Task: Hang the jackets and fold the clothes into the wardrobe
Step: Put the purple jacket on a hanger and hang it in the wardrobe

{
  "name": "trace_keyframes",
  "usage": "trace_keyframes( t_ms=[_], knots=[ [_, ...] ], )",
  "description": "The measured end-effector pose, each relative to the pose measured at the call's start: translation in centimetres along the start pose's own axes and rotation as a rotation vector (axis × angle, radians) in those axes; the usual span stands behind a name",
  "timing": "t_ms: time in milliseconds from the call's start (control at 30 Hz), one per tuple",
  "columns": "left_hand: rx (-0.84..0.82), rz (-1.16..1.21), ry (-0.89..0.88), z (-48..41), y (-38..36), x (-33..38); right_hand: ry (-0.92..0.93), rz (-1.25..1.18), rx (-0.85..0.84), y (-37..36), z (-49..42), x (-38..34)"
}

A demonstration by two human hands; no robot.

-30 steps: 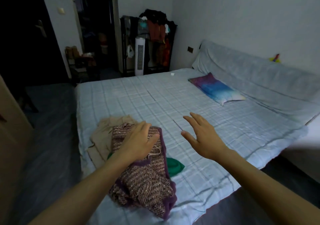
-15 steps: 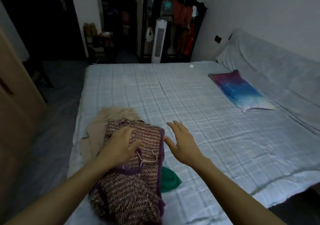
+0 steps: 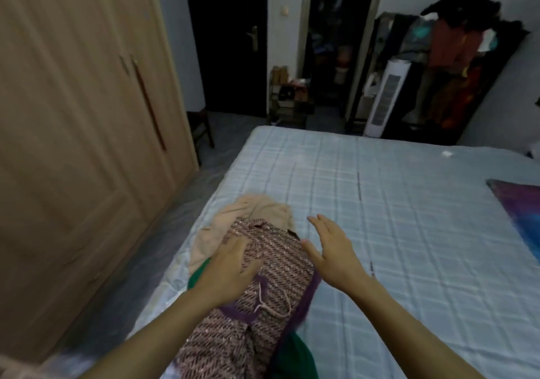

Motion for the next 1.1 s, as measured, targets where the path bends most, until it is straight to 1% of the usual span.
trace_keyframes(
  t_ms=[200,267,367,467,567,667,733,833,967,1100],
  knots=[
    [0.026,0.010,0.176,1.4,-1.9,-5.2,0.107,-0.044,-0.111,-5.8,-1.2,0.0],
    [0.013,0.020,0.251,1.8,-3.0,-6.9,0.130,-0.019,-0.188,-8.6,-1.4,0.8],
    [0.002,0.044,0.317,2.0,-4.8,-9.0,0.151,0.037,-0.297,-11.9,-1.9,2.0],
    [-0.006,0.067,0.360,2.2,-6.6,-10.5,0.191,0.061,-0.338,-13.6,-2.8,2.8],
    [-0.029,0.057,0.408,2.5,-8.7,-11.4,0.224,0.041,-0.332,-14.7,-4.1,3.8],
    [0.009,0.016,0.430,2.0,-10.6,-12.2,0.281,0.014,-0.340,-16.9,-5.2,5.0],
    [0.045,0.003,0.458,1.4,-11.8,-12.6,0.319,0.010,-0.365,-18.9,-6.1,6.0],
    [0.067,0.031,0.506,0.7,-14.7,-13.8,0.411,0.033,-0.458,-22.6,-7.0,7.2],
    [0.004,0.035,0.590,-0.3,-20.1,-15.6,0.508,0.005,-0.517,-26.5,-8.4,9.1],
    [-0.037,-0.001,0.588,-1.1,-24.3,-15.9,0.562,-0.014,-0.586,-30.2,-9.6,10.1]
  ],
)
Point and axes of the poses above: each hand's wrist, its own z-axis away from the middle knuckle, its own y-axis out of the back of the hand, x = y × z, the point moved 7 cm from there along -z, towards the middle knuckle, and after that the axes turned 10 degrees about y, right-handed, at the moved point
